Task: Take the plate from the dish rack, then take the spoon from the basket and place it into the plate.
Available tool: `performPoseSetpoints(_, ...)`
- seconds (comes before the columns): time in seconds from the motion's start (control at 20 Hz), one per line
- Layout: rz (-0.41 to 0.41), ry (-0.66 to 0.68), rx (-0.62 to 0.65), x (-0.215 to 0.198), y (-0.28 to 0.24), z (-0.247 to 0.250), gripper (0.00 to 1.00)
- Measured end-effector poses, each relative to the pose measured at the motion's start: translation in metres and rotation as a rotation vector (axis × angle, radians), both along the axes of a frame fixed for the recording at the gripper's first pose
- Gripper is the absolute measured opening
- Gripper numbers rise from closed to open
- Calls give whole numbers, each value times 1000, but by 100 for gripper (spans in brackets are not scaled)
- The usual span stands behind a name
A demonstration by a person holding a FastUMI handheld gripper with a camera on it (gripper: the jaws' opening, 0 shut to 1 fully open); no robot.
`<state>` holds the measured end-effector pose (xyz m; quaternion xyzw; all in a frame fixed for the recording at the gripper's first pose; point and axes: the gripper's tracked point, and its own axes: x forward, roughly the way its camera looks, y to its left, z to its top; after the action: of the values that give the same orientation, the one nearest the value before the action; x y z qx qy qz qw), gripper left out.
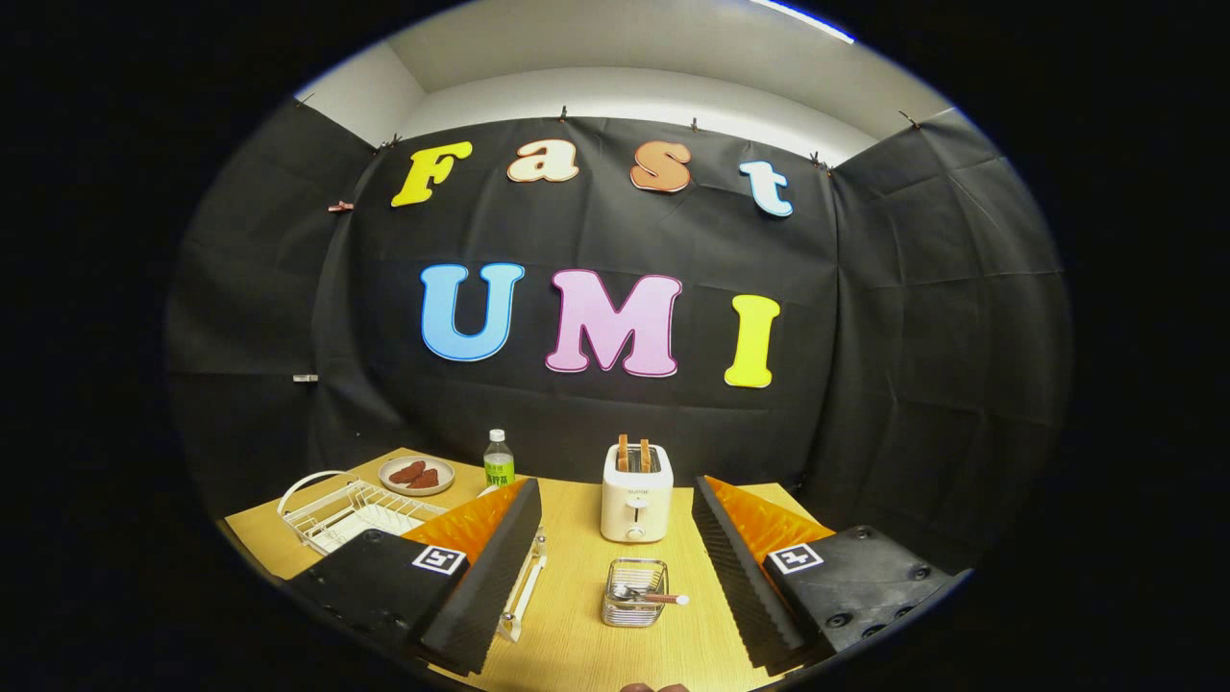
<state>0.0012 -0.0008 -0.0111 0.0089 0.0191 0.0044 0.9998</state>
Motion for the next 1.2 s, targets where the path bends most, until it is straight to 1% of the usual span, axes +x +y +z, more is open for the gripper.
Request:
performPoseSetpoints(0.25, 5, 14, 1, 4, -2, -4, 98)
performPoseSetpoints(0.5, 26, 34, -6, 13, 7, -7, 98)
performPoseSetpoints(0.65, 62, 74, -21, 23, 17, -14, 98)
performPoseSetpoints(0.75, 93, 114, -3, 33, 29, -17, 98)
performPoseSetpoints(0.9, 163, 158, 22, 55, 55, -18, 98)
performPoseSetpoints(1.1, 251, 302, 49, 90, 95, -39, 98)
performPoseSetpoints(1.2, 277, 362, 41, 109, 114, -52, 98)
